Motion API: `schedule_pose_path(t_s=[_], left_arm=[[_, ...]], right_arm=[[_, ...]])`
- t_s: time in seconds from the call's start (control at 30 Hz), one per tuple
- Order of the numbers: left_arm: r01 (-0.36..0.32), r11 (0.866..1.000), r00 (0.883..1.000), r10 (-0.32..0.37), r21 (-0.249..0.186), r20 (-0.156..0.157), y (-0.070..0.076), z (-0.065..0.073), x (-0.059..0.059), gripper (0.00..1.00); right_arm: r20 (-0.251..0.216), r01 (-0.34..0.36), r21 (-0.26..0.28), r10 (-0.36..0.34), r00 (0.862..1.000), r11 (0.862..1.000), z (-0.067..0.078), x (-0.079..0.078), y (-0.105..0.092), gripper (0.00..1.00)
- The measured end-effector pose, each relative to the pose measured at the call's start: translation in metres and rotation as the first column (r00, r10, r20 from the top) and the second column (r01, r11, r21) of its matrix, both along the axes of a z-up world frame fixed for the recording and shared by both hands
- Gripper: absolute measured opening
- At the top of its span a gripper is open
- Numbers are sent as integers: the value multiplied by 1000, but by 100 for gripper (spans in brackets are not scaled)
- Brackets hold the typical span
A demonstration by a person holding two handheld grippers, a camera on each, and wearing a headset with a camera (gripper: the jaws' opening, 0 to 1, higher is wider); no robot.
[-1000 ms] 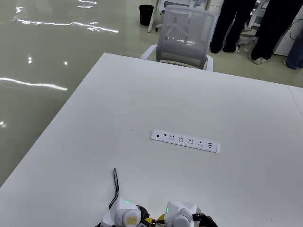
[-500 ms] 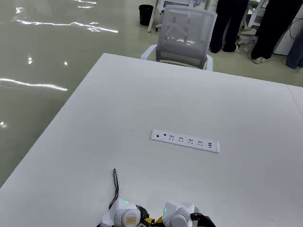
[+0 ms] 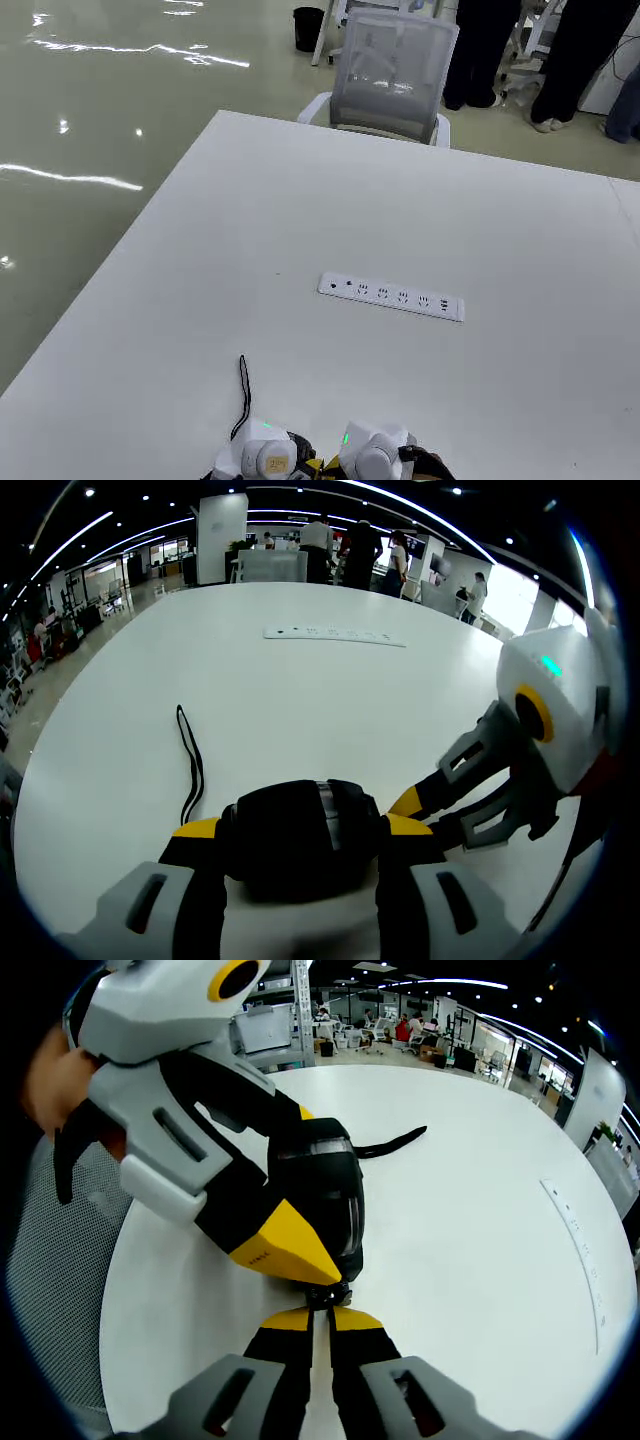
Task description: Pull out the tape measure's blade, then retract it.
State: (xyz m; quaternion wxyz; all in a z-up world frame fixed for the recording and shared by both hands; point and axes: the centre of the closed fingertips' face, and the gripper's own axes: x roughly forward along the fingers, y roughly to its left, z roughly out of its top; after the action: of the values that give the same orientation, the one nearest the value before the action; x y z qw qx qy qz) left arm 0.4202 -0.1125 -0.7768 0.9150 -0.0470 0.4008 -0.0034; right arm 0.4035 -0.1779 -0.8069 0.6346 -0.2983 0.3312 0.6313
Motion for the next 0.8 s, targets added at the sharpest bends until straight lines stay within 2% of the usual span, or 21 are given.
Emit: schedule_pose_path(t_s=[0.37,0.43,0.5,0.57,0.6,0.8], left_arm=[[-6,1000,1000,6,-5,3,1,0,1,58],[-10,1000,1000,10,-8,5,1,1,1,58],[-7,1000,1000,7,-10,0,1,1,2,59],[-8,1000,1000,8,-29,-7,2,1,1,59],[-9,999,1000,9,-38,-4,3,1,1,60],[32,999,999,-33,-43,-22,2,0,2,61]], right_arm=[[6,1,6,-1,1000,1000,0,0,1,4],[22,24,9,-24,999,1000,1,4,1,9],[5,44,15,-44,999,999,1,3,0,17],[4,52,11,-52,999,999,1,3,-3,19],[-14,85,13,-85,996,996,1,3,-5,20],[-37,178,9,-178,983,984,1,9,-14,40]])
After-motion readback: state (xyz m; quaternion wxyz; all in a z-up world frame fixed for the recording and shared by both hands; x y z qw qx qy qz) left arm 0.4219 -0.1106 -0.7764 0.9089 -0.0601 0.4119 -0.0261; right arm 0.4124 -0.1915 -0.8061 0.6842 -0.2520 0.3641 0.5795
